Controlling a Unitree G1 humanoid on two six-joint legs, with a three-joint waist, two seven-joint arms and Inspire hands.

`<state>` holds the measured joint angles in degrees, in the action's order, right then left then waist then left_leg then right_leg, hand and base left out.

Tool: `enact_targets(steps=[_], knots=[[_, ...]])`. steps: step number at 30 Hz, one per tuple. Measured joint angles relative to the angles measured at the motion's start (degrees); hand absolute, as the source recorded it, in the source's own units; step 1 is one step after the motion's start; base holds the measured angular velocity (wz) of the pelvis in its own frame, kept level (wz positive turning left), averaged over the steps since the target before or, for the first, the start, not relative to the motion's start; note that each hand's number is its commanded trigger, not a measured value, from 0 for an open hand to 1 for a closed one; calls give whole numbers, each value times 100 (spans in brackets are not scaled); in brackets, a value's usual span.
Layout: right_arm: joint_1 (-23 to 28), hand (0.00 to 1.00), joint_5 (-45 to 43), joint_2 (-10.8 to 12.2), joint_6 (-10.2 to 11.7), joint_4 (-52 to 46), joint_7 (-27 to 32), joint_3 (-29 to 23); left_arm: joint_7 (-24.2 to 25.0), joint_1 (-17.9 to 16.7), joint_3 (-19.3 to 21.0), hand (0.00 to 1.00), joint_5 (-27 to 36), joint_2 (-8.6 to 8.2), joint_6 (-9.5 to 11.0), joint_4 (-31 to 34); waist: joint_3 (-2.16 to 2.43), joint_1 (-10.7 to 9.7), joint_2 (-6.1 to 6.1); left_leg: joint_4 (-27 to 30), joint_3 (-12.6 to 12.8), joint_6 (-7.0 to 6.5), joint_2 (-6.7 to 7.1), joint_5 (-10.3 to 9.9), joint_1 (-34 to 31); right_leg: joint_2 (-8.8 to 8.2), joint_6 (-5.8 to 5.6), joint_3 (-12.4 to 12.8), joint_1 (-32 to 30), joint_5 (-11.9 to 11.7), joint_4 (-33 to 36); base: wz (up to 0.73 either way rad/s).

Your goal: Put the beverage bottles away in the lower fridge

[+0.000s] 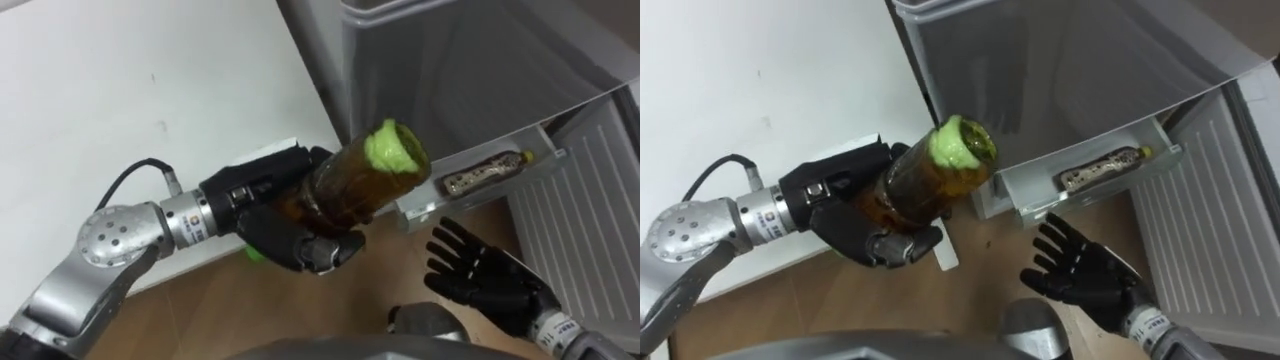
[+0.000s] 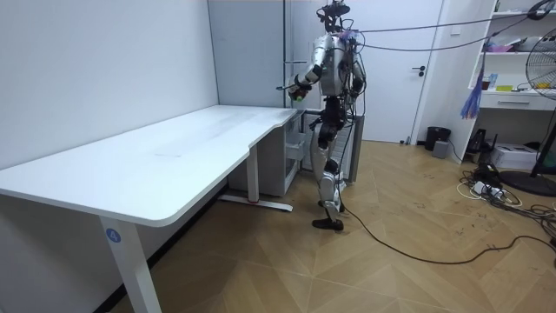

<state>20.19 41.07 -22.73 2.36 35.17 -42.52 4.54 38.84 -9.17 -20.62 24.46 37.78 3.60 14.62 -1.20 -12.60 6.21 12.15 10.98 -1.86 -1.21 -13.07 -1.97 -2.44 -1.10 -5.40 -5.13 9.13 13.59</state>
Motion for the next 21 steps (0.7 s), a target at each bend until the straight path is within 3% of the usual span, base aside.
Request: enact_targets(steps=[7,11,18,21], knots=[[-52,0,172,-8,-4,-393,72,52,20,15,-221,100,-17,194,-3,-79,1,-186,44,-41,65,-3,4,-2,55,7,-3,73,-6,-3,9,-6],[-107,0,268,-5,1,-774,64,203,14,219,-683,100,-25,165,-4,-501,-1,-296,60,-41,113,-3,-1,-1,67,16,-3,124,-48,-3,43,-7],[-71,0,447,1,9,-1153,165,408,1,474,-1132,100,-59,114,4,-1080,-59,-387,-31,-60,302,-4,-12,-4,59,41,-2,252,-188,-9,130,-15],[-121,0,625,4,12,-1309,226,604,-59,595,-1410,100,-115,13,7,-1352,-63,-459,-43,-41,354,-6,-25,-17,36,50,2,267,-237,-31,142,-12]])
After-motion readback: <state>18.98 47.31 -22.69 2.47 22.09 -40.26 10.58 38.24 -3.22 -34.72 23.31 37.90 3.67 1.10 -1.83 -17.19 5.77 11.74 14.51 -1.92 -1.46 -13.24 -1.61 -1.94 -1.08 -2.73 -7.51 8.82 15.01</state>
